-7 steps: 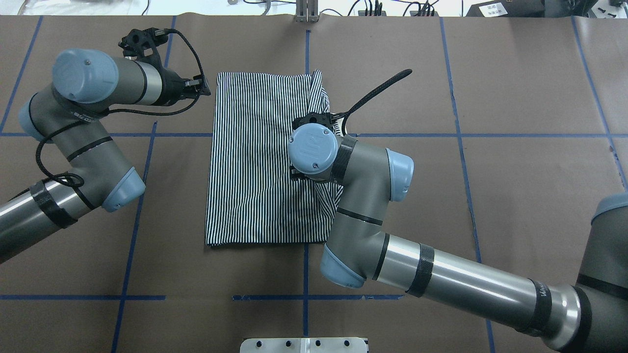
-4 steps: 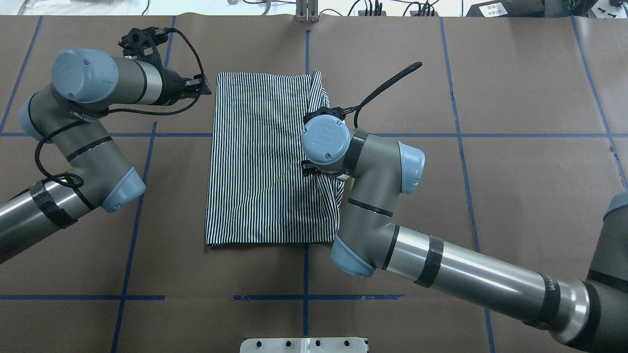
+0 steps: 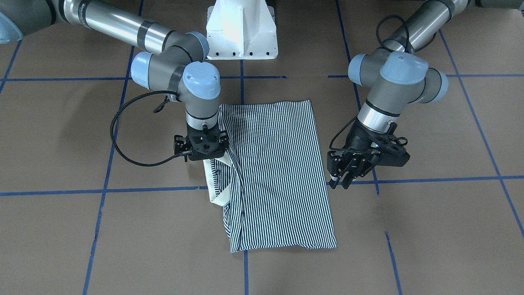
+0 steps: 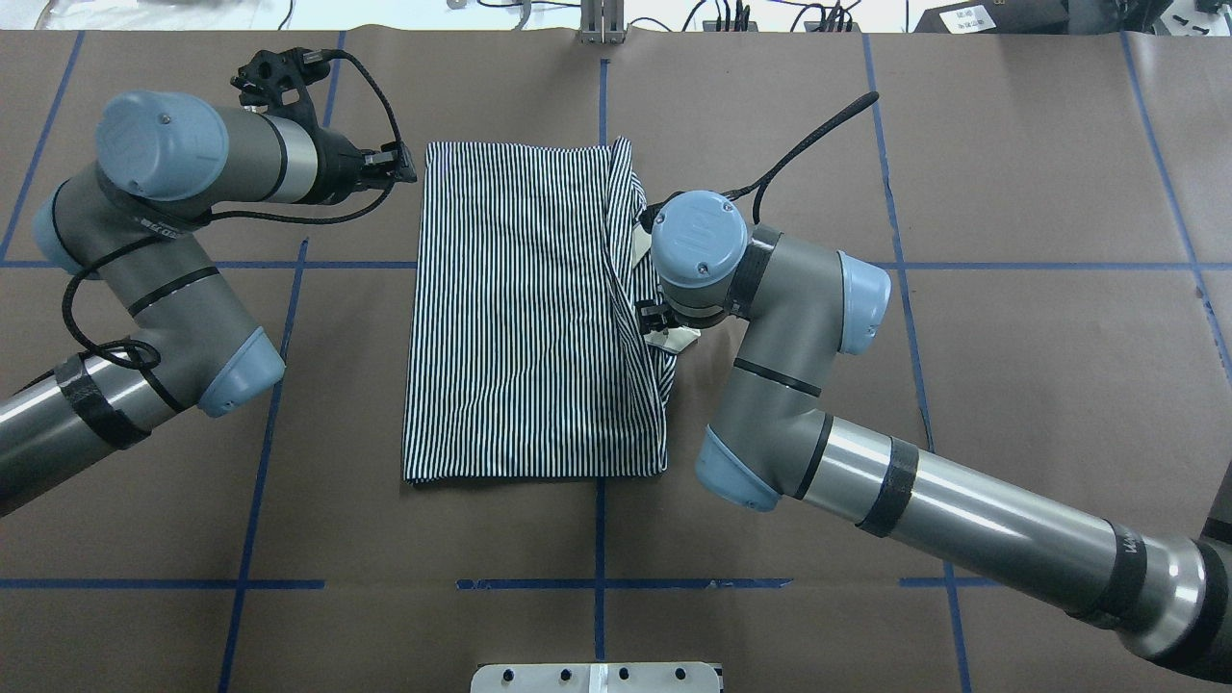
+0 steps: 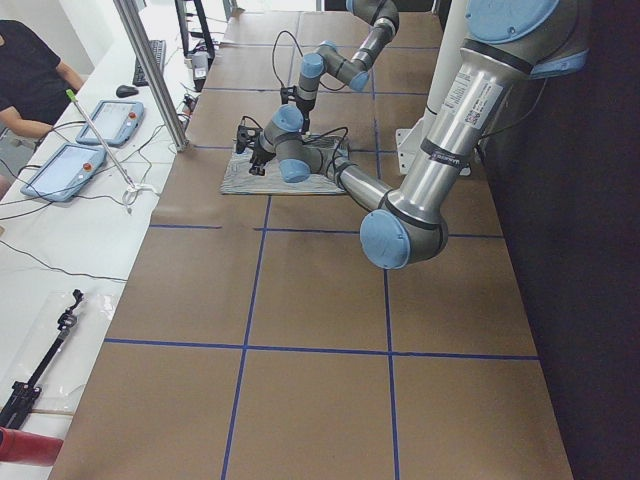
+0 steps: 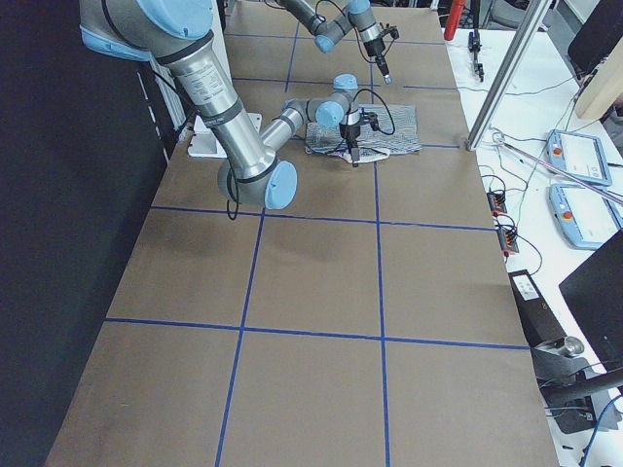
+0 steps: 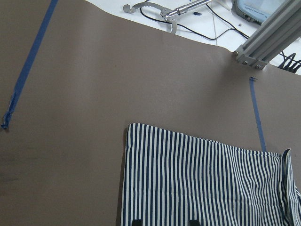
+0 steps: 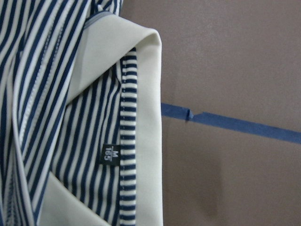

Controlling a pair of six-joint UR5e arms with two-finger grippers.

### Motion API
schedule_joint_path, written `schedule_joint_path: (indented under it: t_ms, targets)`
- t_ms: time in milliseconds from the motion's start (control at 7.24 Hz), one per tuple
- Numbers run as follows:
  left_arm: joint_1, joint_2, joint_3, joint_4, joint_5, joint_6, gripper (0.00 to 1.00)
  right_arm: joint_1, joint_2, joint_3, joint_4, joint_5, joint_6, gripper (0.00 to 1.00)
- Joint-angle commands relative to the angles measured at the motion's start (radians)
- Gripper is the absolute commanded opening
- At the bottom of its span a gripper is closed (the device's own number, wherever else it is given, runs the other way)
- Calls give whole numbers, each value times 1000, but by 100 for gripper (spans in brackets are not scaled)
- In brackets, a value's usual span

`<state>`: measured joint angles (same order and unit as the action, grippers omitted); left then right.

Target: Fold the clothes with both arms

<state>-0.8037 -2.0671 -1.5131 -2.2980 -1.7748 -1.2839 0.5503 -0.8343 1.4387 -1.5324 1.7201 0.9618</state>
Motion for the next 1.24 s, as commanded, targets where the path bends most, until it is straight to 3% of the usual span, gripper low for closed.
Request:
schedule_joint_path:
  t_ms: [0,276,414,690,829,1105]
  targets:
    - [0,-1,-1,2,0,0,43,2,27,9,11,4,30,100]
    - [0,-1,-1,0,0,0,43,-65,18,90,14,-34,337,100]
    - [0,1,-1,0,0,0,43,-123,11,120,12,-93,467,98]
    - [0,-1,-1,0,0,0,43,-176,-2,126,46,-131,717,73]
    - [0,-1,-1,0,0,0,43,-187,-50,126,142,-132,785,71]
    - [1,-1,-1,0,0,-2,43,-188,-52,126,143,-132,827,71]
